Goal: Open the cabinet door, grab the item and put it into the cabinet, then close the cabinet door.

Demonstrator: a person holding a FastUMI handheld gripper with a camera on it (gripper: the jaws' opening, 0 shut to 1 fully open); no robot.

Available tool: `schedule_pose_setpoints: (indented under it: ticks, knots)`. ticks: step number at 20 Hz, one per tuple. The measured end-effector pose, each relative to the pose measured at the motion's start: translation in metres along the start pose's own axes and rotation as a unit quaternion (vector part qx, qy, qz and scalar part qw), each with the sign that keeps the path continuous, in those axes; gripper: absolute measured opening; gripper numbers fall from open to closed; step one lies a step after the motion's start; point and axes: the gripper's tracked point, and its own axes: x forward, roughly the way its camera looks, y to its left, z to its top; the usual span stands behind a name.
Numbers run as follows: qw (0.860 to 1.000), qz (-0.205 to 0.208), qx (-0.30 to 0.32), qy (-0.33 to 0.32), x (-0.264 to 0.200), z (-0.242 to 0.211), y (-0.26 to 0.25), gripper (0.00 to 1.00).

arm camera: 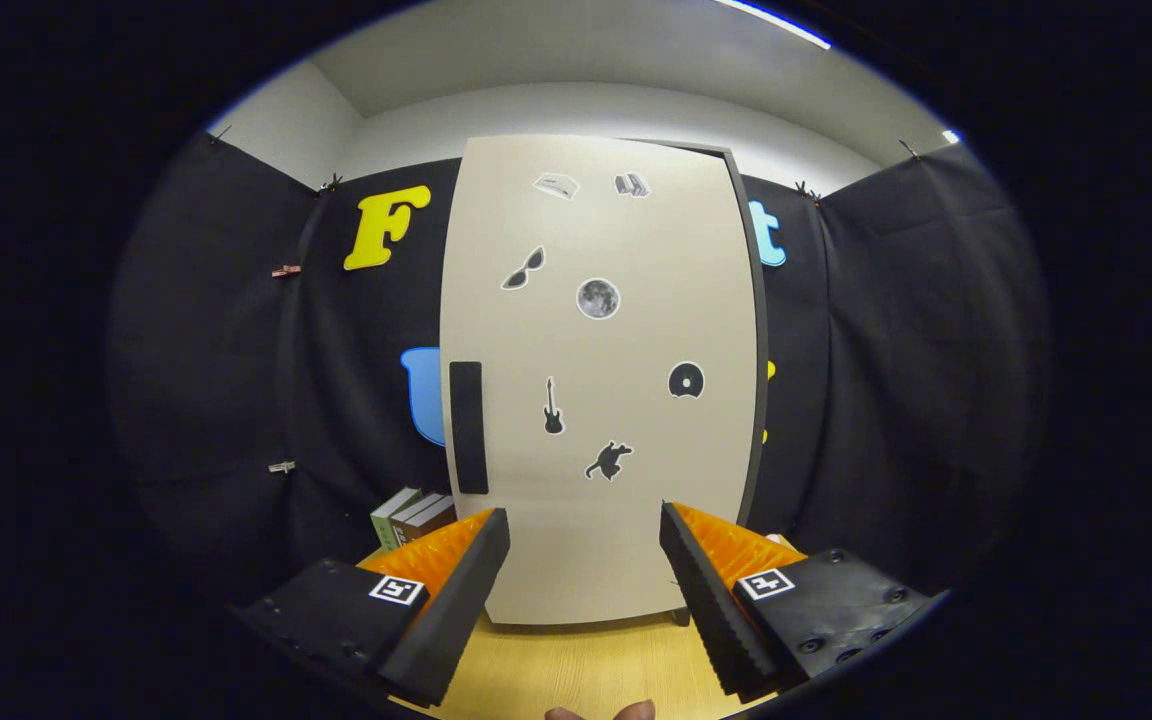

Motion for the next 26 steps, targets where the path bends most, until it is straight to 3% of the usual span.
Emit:
schedule_pose_setpoints:
  ticks: [26]
  knots:
    - [1.0,0.006,0.001,-0.001,-0.0006,-0.0044,0.0028,0.97]
